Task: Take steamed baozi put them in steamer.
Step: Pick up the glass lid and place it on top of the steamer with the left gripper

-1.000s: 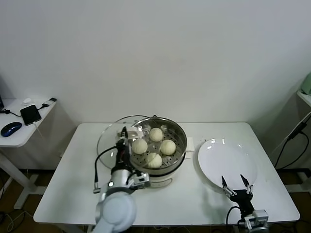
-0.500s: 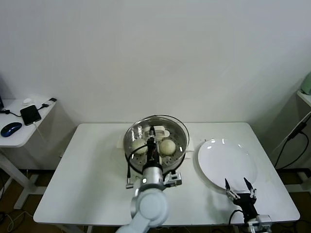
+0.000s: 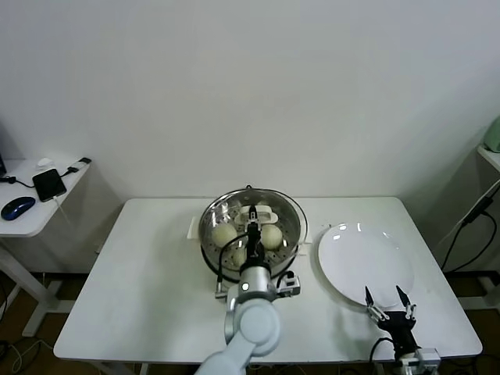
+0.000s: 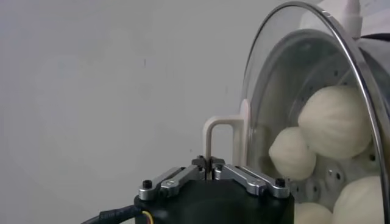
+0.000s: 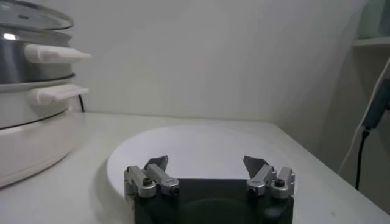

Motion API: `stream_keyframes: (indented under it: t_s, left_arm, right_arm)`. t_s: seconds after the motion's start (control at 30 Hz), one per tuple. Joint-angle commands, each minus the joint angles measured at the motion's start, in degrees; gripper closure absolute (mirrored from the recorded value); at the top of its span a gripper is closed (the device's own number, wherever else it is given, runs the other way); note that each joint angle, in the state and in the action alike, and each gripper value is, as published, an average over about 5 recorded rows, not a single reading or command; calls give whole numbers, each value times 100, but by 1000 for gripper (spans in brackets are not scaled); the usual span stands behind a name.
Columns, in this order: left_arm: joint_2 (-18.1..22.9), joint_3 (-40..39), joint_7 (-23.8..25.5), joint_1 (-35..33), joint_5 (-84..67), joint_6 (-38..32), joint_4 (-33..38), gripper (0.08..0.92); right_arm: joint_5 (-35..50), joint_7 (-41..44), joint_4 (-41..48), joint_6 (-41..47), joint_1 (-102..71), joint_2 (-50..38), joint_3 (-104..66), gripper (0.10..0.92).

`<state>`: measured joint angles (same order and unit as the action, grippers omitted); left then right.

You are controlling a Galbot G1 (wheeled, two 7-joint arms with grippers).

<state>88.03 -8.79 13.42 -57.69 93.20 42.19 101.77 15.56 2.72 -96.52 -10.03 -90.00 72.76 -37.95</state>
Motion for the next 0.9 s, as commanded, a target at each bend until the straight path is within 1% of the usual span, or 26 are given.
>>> stream_keyframes:
  t_s: [0.03, 0.7, 0.8, 0.9]
  left_arm:
    - [107, -55, -27, 46, 86, 97, -202, 867]
    - [-25, 164, -175, 44, 47, 54, -324, 861]
    - [-31, 166, -244, 40, 8, 38, -327, 810]
    - [-44, 155, -295, 47, -30, 36, -308, 724]
  right_arm:
    - [-44, 3, -27, -47, 4, 38, -1, 203]
    - [-277, 136, -40, -181, 8, 116, 7, 203]
    - [-293, 163, -42, -180, 8, 118, 12, 203]
    - [-305, 196, -62, -159, 15, 110, 14, 203]
